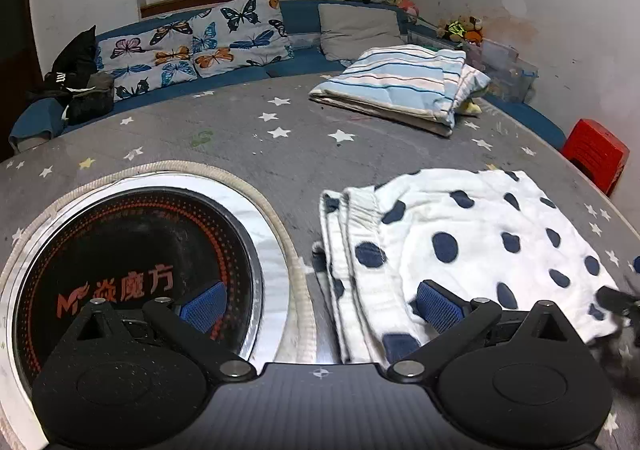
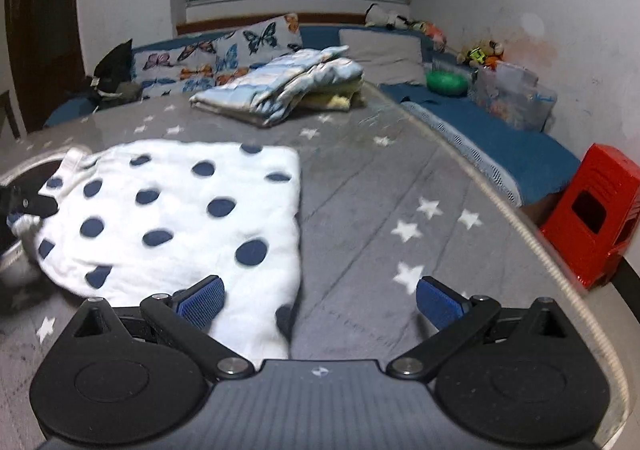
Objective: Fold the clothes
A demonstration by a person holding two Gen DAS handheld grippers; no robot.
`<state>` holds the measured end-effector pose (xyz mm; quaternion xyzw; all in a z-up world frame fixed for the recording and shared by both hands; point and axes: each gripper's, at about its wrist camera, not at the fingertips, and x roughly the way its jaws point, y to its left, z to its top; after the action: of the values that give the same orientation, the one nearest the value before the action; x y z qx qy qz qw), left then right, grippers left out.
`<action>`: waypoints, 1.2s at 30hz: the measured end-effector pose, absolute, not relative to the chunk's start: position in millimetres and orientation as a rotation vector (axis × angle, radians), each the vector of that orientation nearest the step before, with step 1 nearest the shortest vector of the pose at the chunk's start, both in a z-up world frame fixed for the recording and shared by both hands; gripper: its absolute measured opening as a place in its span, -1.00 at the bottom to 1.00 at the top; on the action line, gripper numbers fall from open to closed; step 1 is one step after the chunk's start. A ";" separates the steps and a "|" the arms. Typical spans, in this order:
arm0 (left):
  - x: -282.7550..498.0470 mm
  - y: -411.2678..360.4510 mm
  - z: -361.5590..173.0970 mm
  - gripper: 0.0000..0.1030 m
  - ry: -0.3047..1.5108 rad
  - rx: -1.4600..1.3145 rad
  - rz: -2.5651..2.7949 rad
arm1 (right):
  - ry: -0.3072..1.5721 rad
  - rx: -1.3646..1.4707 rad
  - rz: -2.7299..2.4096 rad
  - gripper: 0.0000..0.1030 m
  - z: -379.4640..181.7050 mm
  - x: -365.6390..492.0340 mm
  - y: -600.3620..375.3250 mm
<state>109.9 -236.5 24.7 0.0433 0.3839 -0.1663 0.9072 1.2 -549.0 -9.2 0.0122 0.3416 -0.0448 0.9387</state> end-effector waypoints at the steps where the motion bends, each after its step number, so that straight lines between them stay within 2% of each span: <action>1: 107.8 -235.8 25.6 1.00 0.790 0.089 -0.345 | 0.694 0.018 -0.095 1.00 -8.7 0.2 -547.4; 36: 59.2 -220.3 40.9 1.00 0.723 0.083 -0.367 | 0.617 0.104 -0.025 1.00 10.3 -35.6 -510.0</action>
<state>59.2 -220.3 40.9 0.0401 0.3518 -0.1785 0.9180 -35.6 -510.0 10.3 0.0514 0.3033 -0.0123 0.9514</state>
